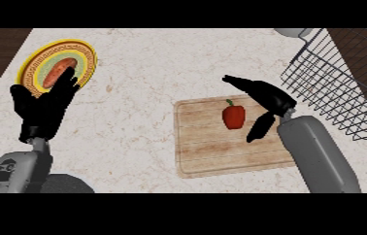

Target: Pick the bell pepper from the cutting board and place it in the basket

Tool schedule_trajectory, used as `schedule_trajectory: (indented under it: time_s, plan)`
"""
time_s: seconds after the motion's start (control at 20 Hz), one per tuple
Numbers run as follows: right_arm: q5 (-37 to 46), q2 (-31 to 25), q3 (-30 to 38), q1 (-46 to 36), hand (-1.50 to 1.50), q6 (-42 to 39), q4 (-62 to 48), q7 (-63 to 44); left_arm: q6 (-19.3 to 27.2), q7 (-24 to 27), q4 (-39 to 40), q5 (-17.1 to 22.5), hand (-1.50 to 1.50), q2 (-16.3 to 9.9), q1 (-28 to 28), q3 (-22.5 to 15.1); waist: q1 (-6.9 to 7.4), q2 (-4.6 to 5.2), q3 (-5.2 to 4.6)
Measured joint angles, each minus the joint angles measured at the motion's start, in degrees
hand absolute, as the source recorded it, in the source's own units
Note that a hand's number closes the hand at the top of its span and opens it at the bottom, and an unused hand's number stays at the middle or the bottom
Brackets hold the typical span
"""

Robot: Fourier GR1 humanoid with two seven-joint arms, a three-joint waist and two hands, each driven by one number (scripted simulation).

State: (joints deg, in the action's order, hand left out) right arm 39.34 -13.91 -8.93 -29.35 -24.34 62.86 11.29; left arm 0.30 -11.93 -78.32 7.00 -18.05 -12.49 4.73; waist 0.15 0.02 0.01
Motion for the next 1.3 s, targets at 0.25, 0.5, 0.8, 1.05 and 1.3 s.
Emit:
schedule_trajectory:
  time_s: [0.25, 0.5, 0.8, 1.05, 1.3]
  plan:
    - [2.09, 0.70, -0.32, 1.34, -1.50, -0.72, 2.31, -0.40, -1.17, 0.14, -0.29, -0.58, 0.00, 0.16, 0.66, 1.32, -0.03, -0.04, -0.01]
    - [5.58, 2.05, -1.00, 3.00, -1.50, 1.60, 2.52, -1.09, -1.45, -0.66, -1.63, -1.34, 0.00, 0.93, 0.97, 1.83, -0.03, -0.03, 0.00]
    - [9.66, 3.91, -1.46, 0.83, 1.50, 3.37, -1.03, -1.48, -2.89, -0.71, -1.17, -1.69, 0.00, 1.09, 0.56, 2.86, 0.06, -0.02, -0.01]
    - [14.16, 4.12, -3.98, 0.84, 1.50, 6.44, -3.73, 1.35, -2.93, -1.24, -2.24, -2.22, 0.00, 1.57, 0.92, 2.95, 0.07, -0.17, -0.15]
    - [16.68, 4.79, -4.23, 1.53, 1.50, 7.47, -3.52, 2.53, -3.46, -1.20, -3.19, -2.69, 0.00, 1.90, 1.70, 3.66, 0.00, -0.34, -0.24]
